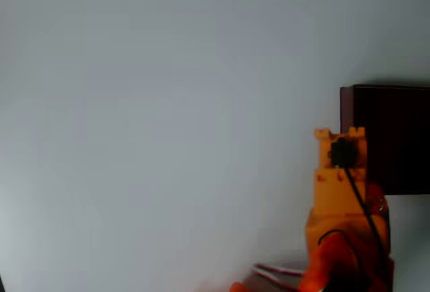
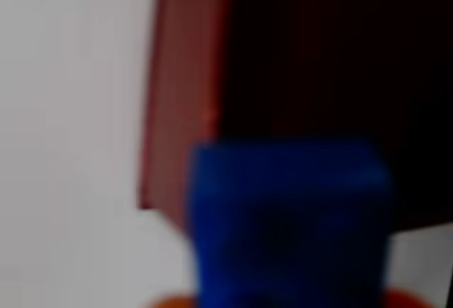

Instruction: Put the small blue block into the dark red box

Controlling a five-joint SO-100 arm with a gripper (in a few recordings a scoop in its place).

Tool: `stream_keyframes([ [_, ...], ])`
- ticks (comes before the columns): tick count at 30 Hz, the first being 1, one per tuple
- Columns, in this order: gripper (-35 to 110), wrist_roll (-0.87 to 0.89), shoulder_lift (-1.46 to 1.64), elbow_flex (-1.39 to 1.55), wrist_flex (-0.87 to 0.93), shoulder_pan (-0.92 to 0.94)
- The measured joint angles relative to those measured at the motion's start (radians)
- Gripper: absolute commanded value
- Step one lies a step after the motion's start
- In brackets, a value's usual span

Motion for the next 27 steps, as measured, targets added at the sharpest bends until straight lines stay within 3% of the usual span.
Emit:
stream_keyframes([
  [7,0,-0.041,-0.393,-0.265,-0.071,0.043],
  [10,12,-0.061,-0.541,-0.367,-0.072,0.072],
  [14,16,-0.061,-0.669,-0.41,-0.072,0.11],
  [21,15,-0.089,-0.652,-0.37,-0.081,0.097],
  [27,12,-0.201,-0.345,-0.178,-0.074,0.017],
])
